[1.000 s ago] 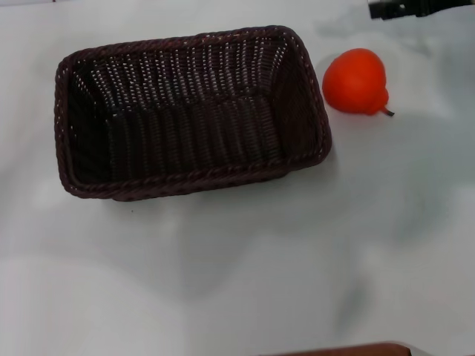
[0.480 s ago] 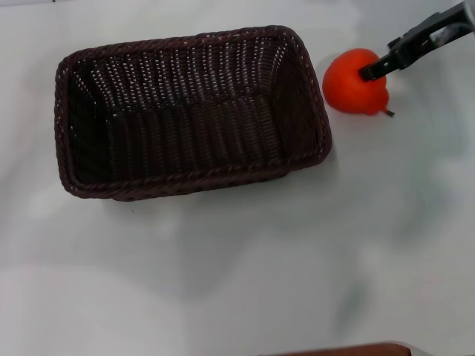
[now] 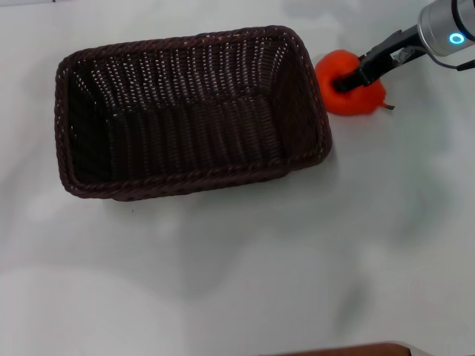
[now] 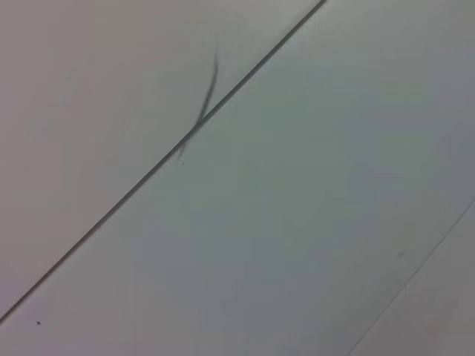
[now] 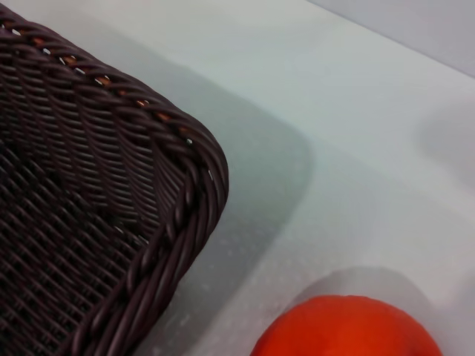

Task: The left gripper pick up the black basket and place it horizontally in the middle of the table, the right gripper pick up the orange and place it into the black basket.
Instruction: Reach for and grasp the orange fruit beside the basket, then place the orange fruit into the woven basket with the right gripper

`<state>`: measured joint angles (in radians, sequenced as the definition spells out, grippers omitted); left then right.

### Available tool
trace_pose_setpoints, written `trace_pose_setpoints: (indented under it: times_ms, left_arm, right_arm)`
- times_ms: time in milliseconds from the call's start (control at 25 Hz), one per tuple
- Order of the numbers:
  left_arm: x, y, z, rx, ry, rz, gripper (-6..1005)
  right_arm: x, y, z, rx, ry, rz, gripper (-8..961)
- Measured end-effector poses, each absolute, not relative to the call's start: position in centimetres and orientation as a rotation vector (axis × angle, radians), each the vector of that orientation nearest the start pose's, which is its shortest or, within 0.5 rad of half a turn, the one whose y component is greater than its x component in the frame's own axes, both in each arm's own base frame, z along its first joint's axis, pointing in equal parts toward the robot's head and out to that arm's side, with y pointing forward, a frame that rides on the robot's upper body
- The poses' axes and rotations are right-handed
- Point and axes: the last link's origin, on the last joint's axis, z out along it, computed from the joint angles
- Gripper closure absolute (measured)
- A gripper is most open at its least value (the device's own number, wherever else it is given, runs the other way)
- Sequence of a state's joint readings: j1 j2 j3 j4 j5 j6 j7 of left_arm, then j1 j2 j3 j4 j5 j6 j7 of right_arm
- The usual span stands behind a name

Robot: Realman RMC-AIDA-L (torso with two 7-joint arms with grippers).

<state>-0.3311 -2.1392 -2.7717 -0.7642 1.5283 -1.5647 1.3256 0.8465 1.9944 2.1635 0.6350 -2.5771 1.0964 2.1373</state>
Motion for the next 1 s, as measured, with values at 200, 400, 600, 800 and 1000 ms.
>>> trace_pose_setpoints:
  times_ms: [200, 400, 600, 800, 1000]
  left_arm:
    - [-30.6, 30.5, 9.6, -1.811, -1.136, -1.449, 104]
    - [-30.7, 30.4, 9.5, -1.806, -1.142, -1.453, 104]
    - [-30.7, 30.4, 9.4, -1.807, -1.143, -1.455, 103]
    - [-30.8, 30.2, 9.4, -1.8, -1.145, -1.457, 103]
    - [-30.9, 30.1, 9.4, -1.798, -1.147, -1.459, 103]
  right_arm:
    - [24.7, 43.2, 0.5, 0.986, 2.685, 0.707, 376]
    - [24.7, 43.2, 0.5, 0.989, 2.686, 0.704, 467]
    - [24.9, 43.7, 2.0, 1.09, 2.729, 0.791, 545]
    - [24.6, 44.1, 5.8, 1.335, 2.931, 1.021, 601]
    - [21.4, 42.3, 7.3, 1.294, 3.426, 0.964, 668]
